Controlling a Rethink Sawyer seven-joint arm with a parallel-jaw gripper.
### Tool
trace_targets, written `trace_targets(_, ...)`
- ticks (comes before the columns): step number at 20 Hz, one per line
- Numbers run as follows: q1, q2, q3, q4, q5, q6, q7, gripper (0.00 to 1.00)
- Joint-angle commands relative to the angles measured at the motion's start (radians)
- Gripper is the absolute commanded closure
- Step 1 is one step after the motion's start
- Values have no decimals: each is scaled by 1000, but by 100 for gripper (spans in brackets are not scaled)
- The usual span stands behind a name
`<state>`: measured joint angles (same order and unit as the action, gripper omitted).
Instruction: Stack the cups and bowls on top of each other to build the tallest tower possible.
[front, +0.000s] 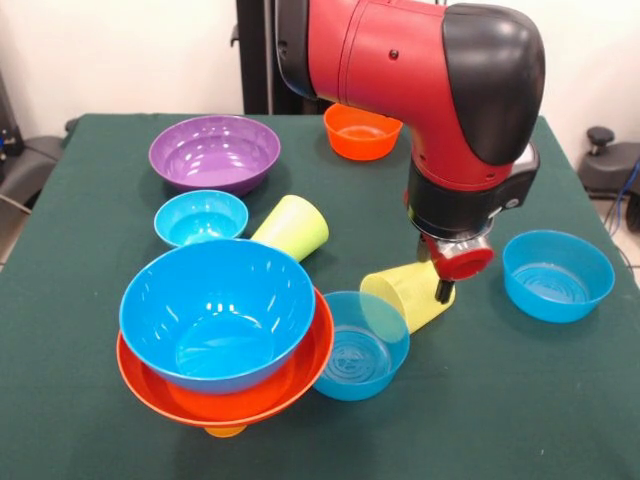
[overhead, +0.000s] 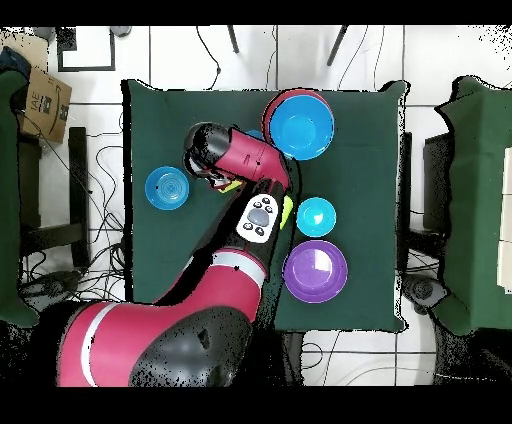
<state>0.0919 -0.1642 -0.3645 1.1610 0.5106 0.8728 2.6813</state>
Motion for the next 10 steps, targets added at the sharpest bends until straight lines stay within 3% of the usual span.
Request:
trace_targets(1, -18, -30, 100, -1, -94, -13, -79, 0)
trace_targets(7, -75, -90, 258, 93, -69, -66, -263, 0)
trace_targets(10, -76, -109, 274, 112, -85, -76, -252, 0)
